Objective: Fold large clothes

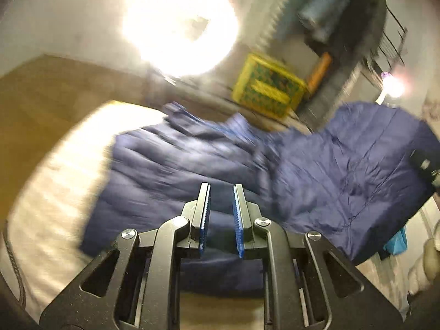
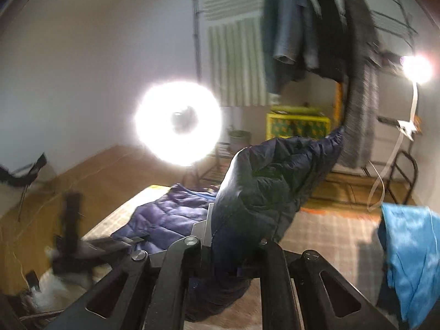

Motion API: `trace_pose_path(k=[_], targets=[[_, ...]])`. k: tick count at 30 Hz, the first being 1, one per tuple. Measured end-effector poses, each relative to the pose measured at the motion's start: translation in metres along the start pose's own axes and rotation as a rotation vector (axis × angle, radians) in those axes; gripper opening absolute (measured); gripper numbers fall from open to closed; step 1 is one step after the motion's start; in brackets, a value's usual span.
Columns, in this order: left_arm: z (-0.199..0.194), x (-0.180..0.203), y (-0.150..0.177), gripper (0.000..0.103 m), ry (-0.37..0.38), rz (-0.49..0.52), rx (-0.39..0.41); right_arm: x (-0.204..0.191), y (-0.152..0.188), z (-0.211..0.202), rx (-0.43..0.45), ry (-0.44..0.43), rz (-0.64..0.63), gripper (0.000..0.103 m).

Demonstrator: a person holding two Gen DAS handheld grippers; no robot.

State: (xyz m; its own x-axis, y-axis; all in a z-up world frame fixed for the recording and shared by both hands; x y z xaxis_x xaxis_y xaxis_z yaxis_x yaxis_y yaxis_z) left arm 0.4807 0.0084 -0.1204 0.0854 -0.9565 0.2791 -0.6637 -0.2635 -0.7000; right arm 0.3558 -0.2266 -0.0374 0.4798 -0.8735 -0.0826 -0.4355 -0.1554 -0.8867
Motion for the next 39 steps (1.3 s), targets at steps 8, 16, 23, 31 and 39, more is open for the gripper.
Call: trace_pose_path(k=[8, 16, 23, 31, 39], targets=[[-0.078, -0.136, -0.009, 0.014, -0.186, -0.163, 0.110, -0.088, -0.011, 0.081, -0.070, -0.145, -0.124, 0.007], [-0.100, -0.206, 0.024, 0.014, -0.293, -0.267, 0.094, -0.181, 0.036, 0.194, -0.250, -0.271, -0.266, 0.007], [-0.091, -0.224, 0.044, 0.014, -0.298, -0.320, 0.040, -0.227, 0.098, 0.251, -0.398, -0.325, -0.370, 0.007], [-0.080, -0.211, 0.029, 0.014, -0.230, -0.307, 0.033, -0.208, 0.112, 0.256, -0.460, -0.445, -0.275, 0.012], [-0.033, -0.167, -0.003, 0.049, -0.037, -0.319, -0.052, -0.151, 0.078, 0.157, -0.320, -0.594, -0.024, 0.059]])
Point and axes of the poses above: each gripper's, at about its wrist camera, not at the fingertips, and z roughly the way its jaws point, x to its right, y to its underside, the point moved 5 cm from there along z, roughly the way its jaws point, and after that the axes turned 12 degrees about -y, right-handed, at the moved point
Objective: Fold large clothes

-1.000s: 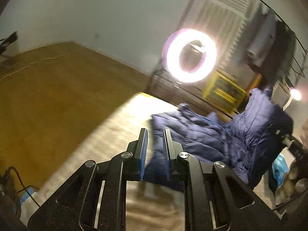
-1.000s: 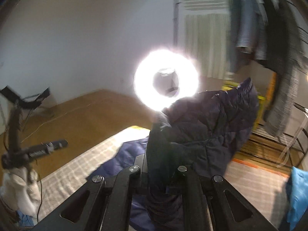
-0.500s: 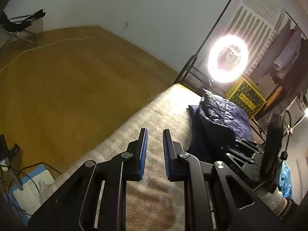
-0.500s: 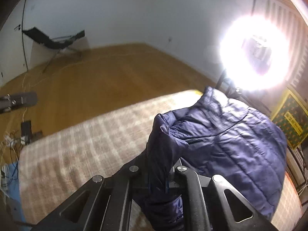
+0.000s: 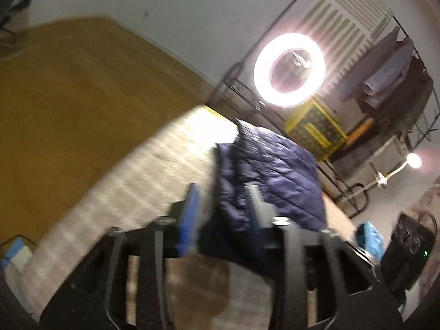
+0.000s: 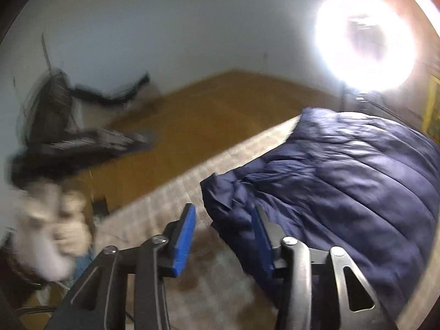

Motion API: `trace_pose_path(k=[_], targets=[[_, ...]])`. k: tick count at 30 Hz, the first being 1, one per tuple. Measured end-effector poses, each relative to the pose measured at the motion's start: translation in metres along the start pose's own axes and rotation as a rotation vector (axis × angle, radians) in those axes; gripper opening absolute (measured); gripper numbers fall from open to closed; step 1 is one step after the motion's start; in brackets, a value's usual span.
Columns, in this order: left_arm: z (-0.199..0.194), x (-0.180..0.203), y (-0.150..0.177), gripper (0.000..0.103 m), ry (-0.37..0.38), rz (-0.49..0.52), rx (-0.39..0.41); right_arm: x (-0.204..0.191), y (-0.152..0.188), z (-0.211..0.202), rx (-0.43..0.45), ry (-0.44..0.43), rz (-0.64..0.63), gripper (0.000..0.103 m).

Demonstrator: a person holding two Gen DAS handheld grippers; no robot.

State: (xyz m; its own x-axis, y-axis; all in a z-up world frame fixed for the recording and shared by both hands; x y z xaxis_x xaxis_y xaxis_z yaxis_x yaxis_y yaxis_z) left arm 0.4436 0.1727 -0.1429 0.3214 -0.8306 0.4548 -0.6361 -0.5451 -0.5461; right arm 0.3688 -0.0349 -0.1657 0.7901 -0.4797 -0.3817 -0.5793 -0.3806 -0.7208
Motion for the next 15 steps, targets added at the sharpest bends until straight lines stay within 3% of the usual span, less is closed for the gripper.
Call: trace_pose_path(k=[2, 5, 8, 12, 15], targets=[[0.019, 0.012, 0.002, 0.051, 0.038, -0.003, -0.053, 0.014, 0.007, -0.035, 0.066, 0.049, 0.070, 0.070], [0.049, 0.020, 0.006, 0.051, 0.034, -0.035, -0.134, 0.053, 0.025, -0.078, 0.113, 0.167, 0.227, 0.074], [0.071, 0.022, 0.019, 0.051, -0.035, 0.022, -0.144, 0.091, 0.047, -0.096, 0.110, 0.216, 0.386, 0.077], [0.103, 0.011, 0.042, 0.051, -0.179, 0.143, -0.169, 0.123, 0.069, -0.096, 0.088, 0.191, 0.524, 0.077], [0.120, -0.009, 0.052, 0.053, -0.112, 0.010, -0.278, 0.138, 0.084, -0.080, 0.048, 0.097, 0.599, 0.078]])
Point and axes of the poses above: each gripper's, at about its wrist camera, not at the fingertips, and z roughly the way its jaws point, x to its right, y to its underside, the point moved 5 cm from there along z, roughly the way its jaws point, and after that the axes turned 12 degrees about -y, right-handed, at the moved point
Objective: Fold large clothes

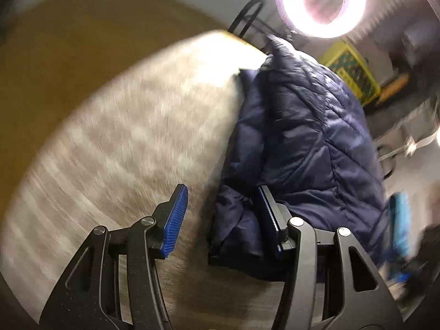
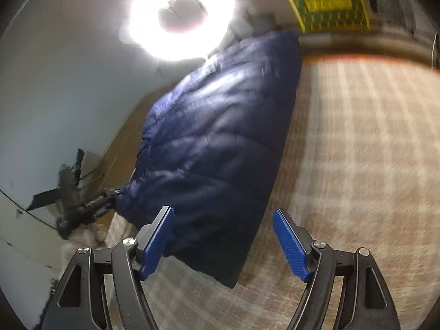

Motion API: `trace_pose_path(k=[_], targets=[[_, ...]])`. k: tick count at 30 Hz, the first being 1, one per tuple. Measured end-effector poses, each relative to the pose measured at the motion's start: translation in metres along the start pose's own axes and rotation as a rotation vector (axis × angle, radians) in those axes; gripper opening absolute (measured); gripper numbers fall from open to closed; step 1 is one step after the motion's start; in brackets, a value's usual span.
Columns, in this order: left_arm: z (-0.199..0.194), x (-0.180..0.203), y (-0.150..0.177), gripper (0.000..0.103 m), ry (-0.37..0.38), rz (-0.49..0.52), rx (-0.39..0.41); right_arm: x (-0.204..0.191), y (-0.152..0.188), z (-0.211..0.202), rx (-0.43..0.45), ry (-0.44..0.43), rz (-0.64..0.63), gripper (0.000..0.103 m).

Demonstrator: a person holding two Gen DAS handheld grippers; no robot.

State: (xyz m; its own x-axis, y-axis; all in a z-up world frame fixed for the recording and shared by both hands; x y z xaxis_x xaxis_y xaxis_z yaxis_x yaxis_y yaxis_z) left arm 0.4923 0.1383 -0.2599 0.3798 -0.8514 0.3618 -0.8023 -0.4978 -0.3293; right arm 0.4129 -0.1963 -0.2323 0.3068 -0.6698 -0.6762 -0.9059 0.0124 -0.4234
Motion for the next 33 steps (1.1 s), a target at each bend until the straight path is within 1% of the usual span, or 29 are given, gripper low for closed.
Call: trace_pose_path(k=[1, 2, 5, 7, 8, 9, 10, 11, 12, 13, 14, 15, 16, 19, 22, 24, 25, 27, 28, 29, 30, 32, 33], targets=[[0.002, -0.006, 0.000, 0.054, 0.039, -0.051, -0.016, 0.000, 0.003, 0.000, -0.010, -0.024, 0.014, 0.078], [0.002, -0.008, -0.001, 0.054, 0.056, -0.069, -0.019, 0.000, 0.006, 0.003, -0.023, -0.052, 0.025, 0.078], [0.004, -0.009, -0.001, 0.054, 0.090, -0.080, -0.026, 0.006, 0.011, 0.015, -0.043, -0.081, 0.051, 0.079], [0.007, -0.009, -0.003, 0.054, 0.118, -0.086, -0.031, 0.013, 0.017, 0.021, -0.055, -0.134, 0.101, 0.079], [0.008, -0.010, -0.004, 0.053, 0.128, -0.092, -0.033, 0.015, 0.021, 0.021, -0.053, -0.167, 0.131, 0.074], [0.009, -0.009, -0.005, 0.049, 0.136, -0.096, -0.035, 0.017, 0.022, 0.022, -0.047, -0.191, 0.145, 0.067], [0.011, -0.009, -0.005, 0.038, 0.146, -0.101, -0.040, 0.019, 0.023, 0.022, -0.041, -0.208, 0.148, 0.063], [0.013, -0.006, -0.005, 0.021, 0.172, -0.104, -0.057, 0.021, 0.026, 0.018, -0.048, -0.228, 0.157, 0.050], [0.014, -0.001, -0.003, 0.019, 0.188, -0.107, -0.070, 0.023, 0.026, 0.018, -0.049, -0.243, 0.165, 0.041], [0.013, 0.002, -0.002, 0.017, 0.166, -0.104, -0.056, 0.027, 0.024, 0.012, -0.046, -0.250, 0.165, 0.036], [0.010, 0.007, -0.001, 0.013, 0.152, -0.087, -0.042, 0.028, 0.023, 0.009, -0.049, -0.247, 0.158, 0.028], [0.007, 0.011, 0.001, 0.012, 0.138, -0.071, -0.028, 0.027, 0.023, 0.002, -0.055, -0.241, 0.147, 0.023], [0.001, 0.015, 0.004, 0.010, 0.134, -0.066, -0.018, 0.027, 0.019, -0.004, -0.062, -0.231, 0.128, 0.022], [-0.012, 0.027, 0.022, 0.009, 0.154, -0.054, -0.026, 0.018, 0.004, -0.029, -0.084, -0.196, 0.041, 0.019], [-0.020, 0.046, 0.047, 0.009, 0.171, 0.012, -0.051, 0.025, -0.007, -0.060, -0.105, -0.178, 0.002, 0.018], [-0.023, 0.055, 0.058, 0.009, 0.181, 0.054, -0.060, 0.033, -0.011, -0.077, -0.115, -0.130, -0.034, 0.018], [-0.025, 0.059, 0.062, 0.009, 0.186, 0.064, -0.067, 0.038, -0.012, -0.083, -0.124, -0.097, -0.054, 0.018], [-0.026, 0.059, 0.061, 0.016, 0.181, 0.072, -0.070, 0.045, -0.010, -0.083, -0.148, -0.074, -0.060, 0.020], [-0.028, 0.055, 0.057, 0.024, 0.179, 0.071, -0.071, 0.048, -0.008, -0.082, -0.163, -0.067, -0.060, 0.022], [-0.030, 0.052, 0.052, 0.035, 0.180, 0.062, -0.068, 0.047, -0.006, -0.081, -0.176, -0.048, -0.082, 0.027], [-0.032, 0.048, 0.047, 0.041, 0.190, 0.049, -0.063, 0.045, -0.006, -0.079, -0.182, -0.032, -0.107, 0.036], [-0.039, 0.038, 0.030, 0.057, 0.239, 0.010, -0.047, 0.040, -0.006, -0.082, -0.179, 0.006, -0.172, 0.044], [-0.040, 0.036, 0.023, 0.061, 0.264, -0.005, -0.040, 0.038, -0.007, -0.086, -0.172, 0.012, -0.198, 0.053]])
Point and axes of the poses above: each gripper's, at about its wrist camera, not at the fingertips, and z roughly the way its jaws point, x to its right, y to its underside, the point moved 5 cm from there along z, roughly the way its jaws point, and after that the axes turned 12 degrees about -y, right-handed, at the moved point
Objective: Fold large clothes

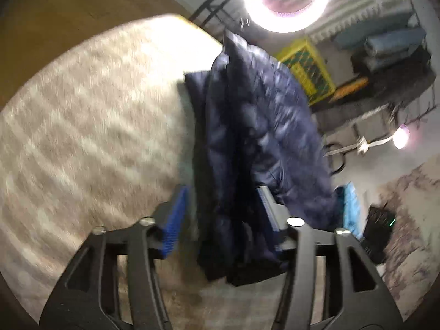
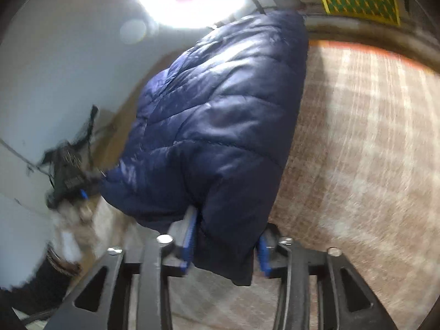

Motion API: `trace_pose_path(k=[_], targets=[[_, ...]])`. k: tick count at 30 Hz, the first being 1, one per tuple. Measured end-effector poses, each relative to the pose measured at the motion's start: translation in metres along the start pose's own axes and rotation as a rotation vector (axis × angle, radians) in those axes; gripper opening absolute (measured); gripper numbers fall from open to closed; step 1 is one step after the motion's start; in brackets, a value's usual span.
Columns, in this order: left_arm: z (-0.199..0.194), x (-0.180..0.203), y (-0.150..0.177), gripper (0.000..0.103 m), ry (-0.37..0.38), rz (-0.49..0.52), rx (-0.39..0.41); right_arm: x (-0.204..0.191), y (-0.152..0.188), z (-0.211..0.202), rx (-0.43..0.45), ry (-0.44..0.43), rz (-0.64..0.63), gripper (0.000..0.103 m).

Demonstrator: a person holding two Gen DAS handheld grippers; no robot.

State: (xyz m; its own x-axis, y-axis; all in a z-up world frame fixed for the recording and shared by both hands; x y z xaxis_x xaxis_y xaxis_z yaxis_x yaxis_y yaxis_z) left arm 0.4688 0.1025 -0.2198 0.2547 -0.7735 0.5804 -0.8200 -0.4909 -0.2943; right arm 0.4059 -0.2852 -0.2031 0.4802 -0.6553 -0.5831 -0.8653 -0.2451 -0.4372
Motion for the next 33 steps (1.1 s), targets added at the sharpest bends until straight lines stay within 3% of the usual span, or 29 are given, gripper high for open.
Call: trace_pose_path(k=[1, 3, 4, 8, 11, 15, 24, 29, 33], targets=[[-0.003, -0.001, -0.010, 0.067, 0.038, -0.019, 0.006, -0.002, -0.002, -0.003, 0.013, 0.007, -0.015, 0.059], [-0.003, -0.004, -0.028, 0.070, 0.097, -0.069, 0.006, -0.002, -0.009, -0.015, 0.070, 0.034, -0.037, 0.087], [-0.002, -0.004, -0.039, 0.070, 0.112, -0.099, 0.007, -0.001, -0.014, -0.022, 0.104, 0.036, -0.039, 0.088], [0.013, 0.005, -0.066, 0.072, 0.071, -0.070, 0.006, 0.001, -0.036, -0.032, 0.151, -0.006, -0.001, 0.089], [0.034, 0.011, -0.076, 0.072, 0.077, -0.052, -0.058, 0.010, -0.054, -0.031, 0.157, -0.011, 0.013, 0.090], [0.061, 0.005, -0.086, 0.072, 0.063, -0.076, -0.112, 0.029, -0.081, -0.012, 0.146, -0.088, 0.088, 0.092], [0.107, -0.007, -0.098, 0.072, 0.154, -0.178, -0.164, 0.079, -0.096, 0.025, 0.130, -0.181, 0.220, 0.092], [0.115, -0.007, -0.108, 0.072, 0.183, -0.172, -0.144, 0.088, -0.100, 0.038, 0.143, -0.256, 0.240, 0.093], [0.120, -0.001, -0.110, 0.072, 0.182, -0.120, -0.137, 0.084, -0.108, 0.048, 0.128, -0.294, 0.218, 0.086]])
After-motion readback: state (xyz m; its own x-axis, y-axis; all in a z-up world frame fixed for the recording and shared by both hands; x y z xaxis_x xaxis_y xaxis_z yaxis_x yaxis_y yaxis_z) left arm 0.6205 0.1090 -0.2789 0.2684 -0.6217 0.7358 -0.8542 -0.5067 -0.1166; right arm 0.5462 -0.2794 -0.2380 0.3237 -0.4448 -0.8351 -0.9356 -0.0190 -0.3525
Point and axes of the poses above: each gripper's, at about its wrist camera, not at the fingertips, and z roughly the way its jaws point, x to its right, y to its underside, the point moved 5 cm from there along z, roughly the way its jaws point, and after that the axes turned 12 degrees about -y, right-handed, at the moved point
